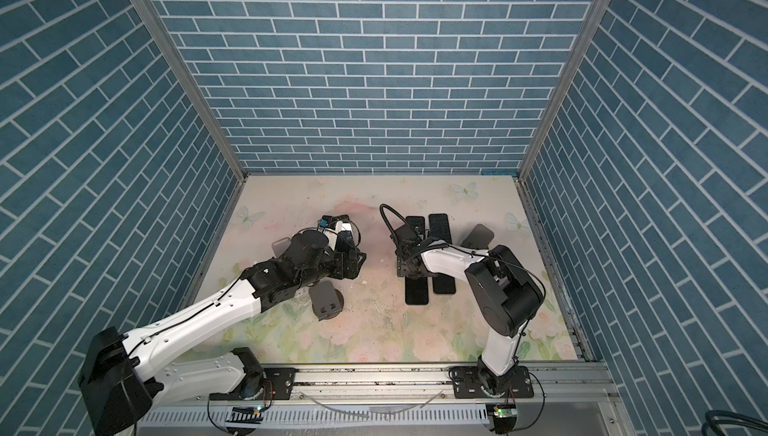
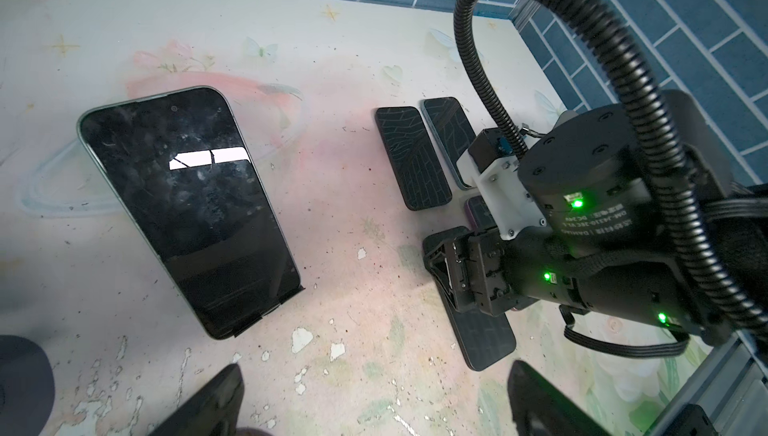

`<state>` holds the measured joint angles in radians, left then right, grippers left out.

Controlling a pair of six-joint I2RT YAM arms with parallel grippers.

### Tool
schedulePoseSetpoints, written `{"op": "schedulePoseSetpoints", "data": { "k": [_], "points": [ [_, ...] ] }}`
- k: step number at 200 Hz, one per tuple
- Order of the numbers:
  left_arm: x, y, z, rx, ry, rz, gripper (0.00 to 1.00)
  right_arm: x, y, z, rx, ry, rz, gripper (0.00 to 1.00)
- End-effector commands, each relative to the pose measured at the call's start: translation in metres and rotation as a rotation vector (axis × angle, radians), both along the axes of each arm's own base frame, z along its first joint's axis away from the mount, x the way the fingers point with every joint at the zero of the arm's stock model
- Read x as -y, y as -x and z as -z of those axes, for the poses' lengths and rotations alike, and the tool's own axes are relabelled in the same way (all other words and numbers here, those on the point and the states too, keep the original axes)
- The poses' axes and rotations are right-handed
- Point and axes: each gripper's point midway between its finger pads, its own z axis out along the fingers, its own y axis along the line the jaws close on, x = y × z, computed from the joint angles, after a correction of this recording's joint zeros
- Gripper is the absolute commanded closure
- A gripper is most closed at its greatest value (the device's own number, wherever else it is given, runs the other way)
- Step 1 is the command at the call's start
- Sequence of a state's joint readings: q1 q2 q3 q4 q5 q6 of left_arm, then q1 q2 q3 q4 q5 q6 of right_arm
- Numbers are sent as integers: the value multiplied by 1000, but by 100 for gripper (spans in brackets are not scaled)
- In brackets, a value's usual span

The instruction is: Remove the phone from the phone stand

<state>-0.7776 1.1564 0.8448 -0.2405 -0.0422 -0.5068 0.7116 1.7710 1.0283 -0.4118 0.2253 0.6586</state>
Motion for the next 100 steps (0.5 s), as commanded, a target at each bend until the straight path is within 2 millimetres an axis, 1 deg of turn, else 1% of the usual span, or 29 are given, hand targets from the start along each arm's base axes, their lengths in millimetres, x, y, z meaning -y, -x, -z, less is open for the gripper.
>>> {"op": "schedulePoseSetpoints", "data": {
  "k": [1, 44, 79, 100],
  "points": [
    [-8, 4, -1, 14, -22, -9, 0, 7, 4, -1, -25, 41, 22, 18],
    [-23, 7, -8, 46, -41, -43, 0, -1, -2, -20, 6, 12, 0, 16],
    [-40, 11, -16, 78, -74, -82, 0, -8, -13, -47, 58, -9, -30, 16],
    [-54, 13, -20, 100, -95, -124, 0, -15, -19, -64, 93, -32, -52, 15]
  ]
}}
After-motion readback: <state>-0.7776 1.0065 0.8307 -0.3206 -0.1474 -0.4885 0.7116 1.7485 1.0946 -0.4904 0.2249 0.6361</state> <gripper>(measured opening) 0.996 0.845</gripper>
